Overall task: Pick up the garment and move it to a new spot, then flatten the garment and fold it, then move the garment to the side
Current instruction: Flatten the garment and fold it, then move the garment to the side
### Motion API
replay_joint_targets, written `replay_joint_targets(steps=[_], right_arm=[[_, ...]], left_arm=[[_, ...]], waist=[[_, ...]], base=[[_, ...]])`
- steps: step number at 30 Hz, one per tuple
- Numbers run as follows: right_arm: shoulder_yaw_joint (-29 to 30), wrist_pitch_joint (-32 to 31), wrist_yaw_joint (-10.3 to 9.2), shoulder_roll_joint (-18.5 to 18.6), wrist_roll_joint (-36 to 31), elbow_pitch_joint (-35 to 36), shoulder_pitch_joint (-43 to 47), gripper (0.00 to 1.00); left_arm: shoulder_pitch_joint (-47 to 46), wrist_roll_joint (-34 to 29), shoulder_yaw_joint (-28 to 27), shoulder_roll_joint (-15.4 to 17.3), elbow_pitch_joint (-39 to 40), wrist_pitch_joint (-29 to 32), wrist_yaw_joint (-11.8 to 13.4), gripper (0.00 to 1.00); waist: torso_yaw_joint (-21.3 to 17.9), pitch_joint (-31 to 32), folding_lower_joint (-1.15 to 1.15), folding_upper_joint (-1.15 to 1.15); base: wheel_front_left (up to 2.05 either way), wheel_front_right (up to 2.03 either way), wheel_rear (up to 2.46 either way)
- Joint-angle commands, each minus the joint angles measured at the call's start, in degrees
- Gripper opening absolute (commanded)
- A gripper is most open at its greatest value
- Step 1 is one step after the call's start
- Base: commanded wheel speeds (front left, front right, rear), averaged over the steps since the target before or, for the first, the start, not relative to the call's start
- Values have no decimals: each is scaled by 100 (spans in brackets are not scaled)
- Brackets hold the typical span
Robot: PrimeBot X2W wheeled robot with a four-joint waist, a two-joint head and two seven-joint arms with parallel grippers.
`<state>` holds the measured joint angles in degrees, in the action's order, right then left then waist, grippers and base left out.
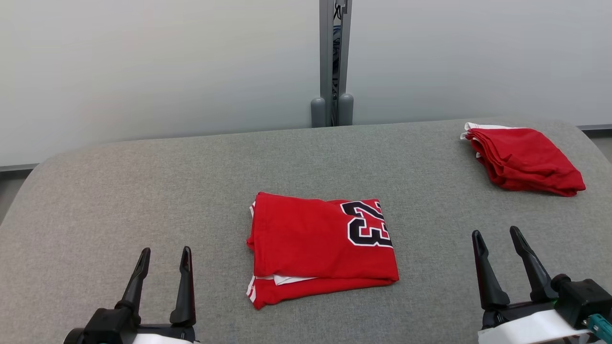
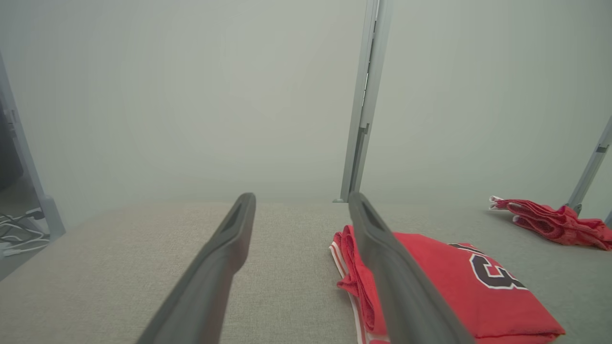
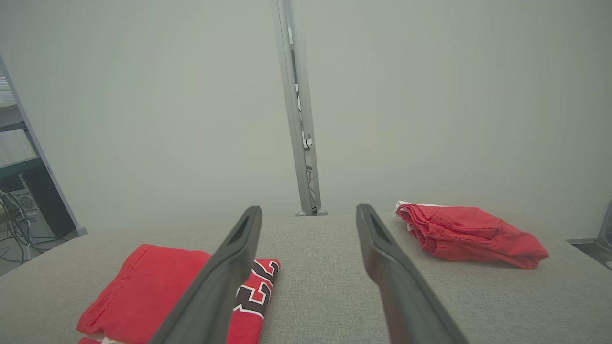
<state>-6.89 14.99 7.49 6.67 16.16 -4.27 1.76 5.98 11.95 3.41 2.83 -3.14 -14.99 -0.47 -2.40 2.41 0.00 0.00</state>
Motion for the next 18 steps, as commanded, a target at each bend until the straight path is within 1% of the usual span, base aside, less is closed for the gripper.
replay_joint_targets(steps=[1,18], right_arm=[[-2,29,2,2,41,-21,40,100],[-58,29,2,40,145,-115,-35,100]], left_arm=[[9,-39,-16,19,-16,-20,-31,100],[-7,27,29,18,-73,-20,36,100]], waist=[[15,9,0,0],[33,49,0,0]], base=[[0,0,0],[0,0,0]])
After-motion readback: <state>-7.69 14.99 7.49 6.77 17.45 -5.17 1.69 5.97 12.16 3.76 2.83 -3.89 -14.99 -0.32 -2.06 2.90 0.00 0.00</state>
